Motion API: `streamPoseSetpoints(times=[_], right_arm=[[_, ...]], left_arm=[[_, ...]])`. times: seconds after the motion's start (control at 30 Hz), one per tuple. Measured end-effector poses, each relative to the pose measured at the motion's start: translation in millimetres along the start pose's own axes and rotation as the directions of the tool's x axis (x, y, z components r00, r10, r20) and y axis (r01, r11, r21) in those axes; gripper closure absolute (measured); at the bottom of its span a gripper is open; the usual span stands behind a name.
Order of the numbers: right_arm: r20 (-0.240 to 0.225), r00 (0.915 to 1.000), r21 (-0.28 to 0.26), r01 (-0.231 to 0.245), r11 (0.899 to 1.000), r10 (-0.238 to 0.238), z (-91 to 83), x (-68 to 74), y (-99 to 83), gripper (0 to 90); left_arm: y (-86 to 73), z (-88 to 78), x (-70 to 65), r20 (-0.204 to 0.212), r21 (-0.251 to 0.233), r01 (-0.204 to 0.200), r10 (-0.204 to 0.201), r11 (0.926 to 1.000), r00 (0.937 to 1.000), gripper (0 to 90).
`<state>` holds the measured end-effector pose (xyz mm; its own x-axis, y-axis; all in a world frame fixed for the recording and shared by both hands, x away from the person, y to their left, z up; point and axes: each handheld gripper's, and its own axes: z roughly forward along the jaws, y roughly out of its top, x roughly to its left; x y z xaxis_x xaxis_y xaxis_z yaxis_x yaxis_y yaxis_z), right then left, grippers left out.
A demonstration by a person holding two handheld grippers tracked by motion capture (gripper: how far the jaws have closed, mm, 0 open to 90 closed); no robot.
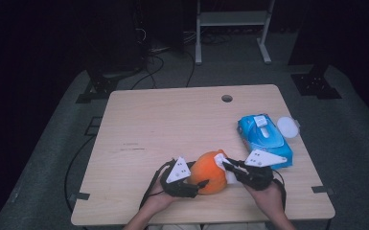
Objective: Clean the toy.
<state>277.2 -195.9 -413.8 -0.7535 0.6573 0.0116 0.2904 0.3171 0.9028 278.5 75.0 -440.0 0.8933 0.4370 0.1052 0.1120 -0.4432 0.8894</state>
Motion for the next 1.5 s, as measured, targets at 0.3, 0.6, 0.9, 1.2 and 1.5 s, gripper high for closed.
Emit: streamPoseSetpoints(times=[0.3, 0.6, 0.9, 1.2, 1.5], right_arm=[[-0.025, 0.9990, 0.007, -0.036, 0.999, 0.036, -0.2, -3.9, -4.3, 79.6], [-0.065, 0.9935, 0.004, 0.094, 0.996, -0.093, 3.0, 35.9, 1.8, 79.6], [-0.017, 0.9979, -0.069, 0.061, 0.996, -0.063, -9.3, 19.9, 11.4, 79.6], [0.028, 0.9994, -0.029, -0.019, 0.999, 0.020, -6.3, -0.9, -0.4, 79.7], [0.007, 0.9979, -0.045, 0.065, 0.997, -0.064, -0.7, 20.3, 11.0, 79.6]], left_arm=[[-0.1, 0.5, 6.5, 0.031, 0.003, 0.084, -0.084, 0.9964, 0.9960, 14.4], [-0.6, -2.2, 11.7, 0.086, 0.023, 0.180, -0.181, 0.9834, 0.9797, 17.1], [10.9, -3.6, 2.2, -0.007, -0.064, -0.014, 0.014, 0.9978, 0.9999, 36.0], [4.8, 0.4, -2.9, 0.011, -0.038, -0.071, 0.072, 0.9967, 0.9974, 35.9], [5.0, 1.5, -4.1, 0.017, -0.045, -0.073, 0.073, 0.9964, 0.9972, 35.5]])
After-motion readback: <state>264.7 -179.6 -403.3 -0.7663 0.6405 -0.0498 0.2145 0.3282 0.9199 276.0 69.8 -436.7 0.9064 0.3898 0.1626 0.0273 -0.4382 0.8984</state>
